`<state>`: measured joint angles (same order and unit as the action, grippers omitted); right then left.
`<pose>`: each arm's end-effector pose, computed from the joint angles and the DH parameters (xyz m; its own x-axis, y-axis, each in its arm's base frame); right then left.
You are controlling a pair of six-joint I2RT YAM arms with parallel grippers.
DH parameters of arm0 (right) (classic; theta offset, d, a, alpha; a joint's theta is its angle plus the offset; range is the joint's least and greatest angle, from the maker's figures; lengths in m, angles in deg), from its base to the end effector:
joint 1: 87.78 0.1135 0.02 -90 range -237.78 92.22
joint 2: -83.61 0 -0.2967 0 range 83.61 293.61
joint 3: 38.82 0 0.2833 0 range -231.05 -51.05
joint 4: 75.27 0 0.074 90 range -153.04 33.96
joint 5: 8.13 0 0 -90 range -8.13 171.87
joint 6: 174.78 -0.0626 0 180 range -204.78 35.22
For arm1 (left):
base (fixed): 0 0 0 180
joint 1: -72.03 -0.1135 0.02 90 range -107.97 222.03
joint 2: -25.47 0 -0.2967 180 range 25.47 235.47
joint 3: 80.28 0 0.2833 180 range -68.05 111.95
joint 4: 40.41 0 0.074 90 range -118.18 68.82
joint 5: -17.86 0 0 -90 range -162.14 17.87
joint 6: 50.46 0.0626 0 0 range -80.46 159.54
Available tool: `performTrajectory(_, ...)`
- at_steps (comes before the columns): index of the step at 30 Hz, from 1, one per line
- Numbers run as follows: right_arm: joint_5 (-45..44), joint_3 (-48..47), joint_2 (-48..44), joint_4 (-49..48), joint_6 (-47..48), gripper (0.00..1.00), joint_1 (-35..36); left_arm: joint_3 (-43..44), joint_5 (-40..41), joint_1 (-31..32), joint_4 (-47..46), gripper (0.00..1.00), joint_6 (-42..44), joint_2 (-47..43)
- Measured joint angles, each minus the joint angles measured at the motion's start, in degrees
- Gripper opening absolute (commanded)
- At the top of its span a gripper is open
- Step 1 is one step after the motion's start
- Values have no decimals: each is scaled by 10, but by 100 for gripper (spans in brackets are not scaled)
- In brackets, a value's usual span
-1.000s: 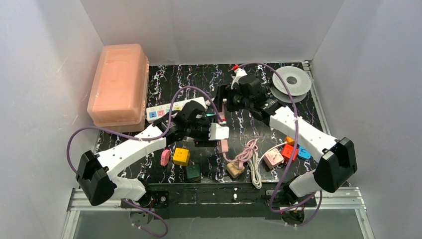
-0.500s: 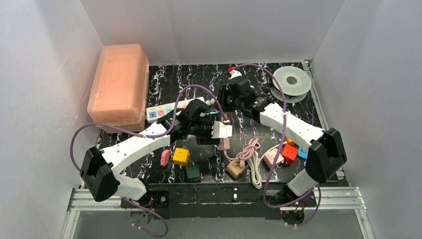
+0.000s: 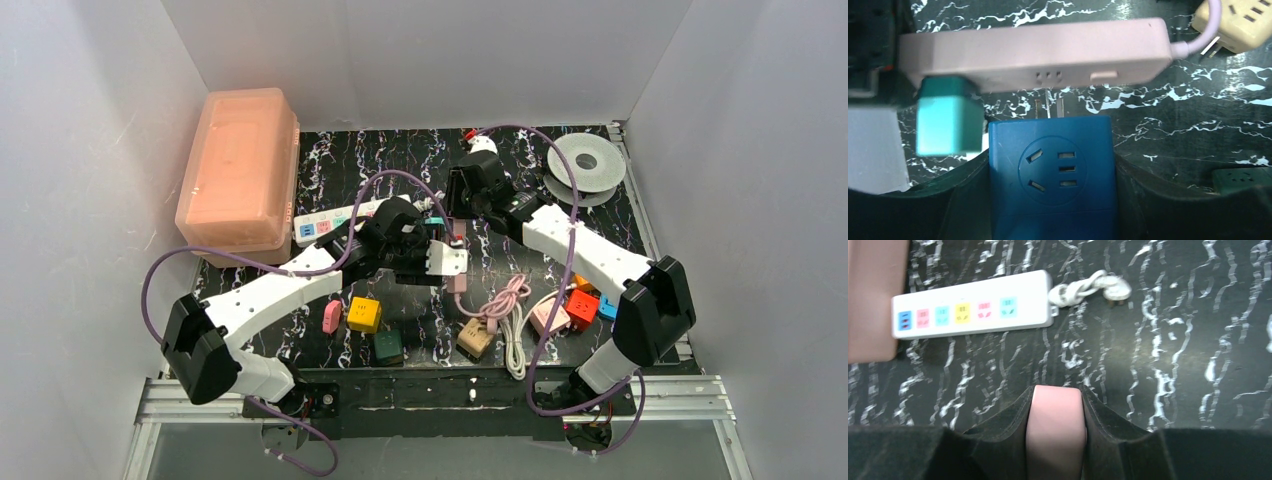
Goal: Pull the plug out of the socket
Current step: Remove the plug from the socket, then place the plug at the center of the board.
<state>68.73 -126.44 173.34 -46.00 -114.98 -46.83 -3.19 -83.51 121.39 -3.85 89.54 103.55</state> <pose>0.3242 0.2625 0.3295 -0.5872 0.1390 -0.7974 -0.2271 0.9173 0.3271 0.2181 -0.2731 0.3164 0.3927 0.6955 -0.6017 0.8477 -0.0201 0.5301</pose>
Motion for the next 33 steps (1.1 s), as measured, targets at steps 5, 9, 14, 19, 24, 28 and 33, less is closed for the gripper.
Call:
performTrajectory(5, -42, 3, 24, 12, 34, 1, -28, 23, 10, 0, -3, 0, 7, -3)
performTrajectory(9, -49, 31, 28, 14, 36, 1, -65, 34, 10, 0, -3, 0, -10, -22)
performTrajectory(14, -42, 52, 35, 15, 34, 10, -103, 38, -12, 0, -3, 0, -76, -62)
performTrajectory(19, -40, 47, 74, 18, 36, 48, -109, 38, -29, 0, -3, 0, -118, -97)
performTrajectory(24, -34, 56, 110, 34, 38, 66, -112, 15, -39, 0, -14, 0, -135, -115)
performTrajectory(28, -34, 63, 104, 43, 37, 73, -129, -30, -44, 0, -20, 0, -137, -111)
performTrajectory(33, -37, 69, 72, 57, 33, 74, -149, -73, -50, 0, -35, 0, -129, -64)
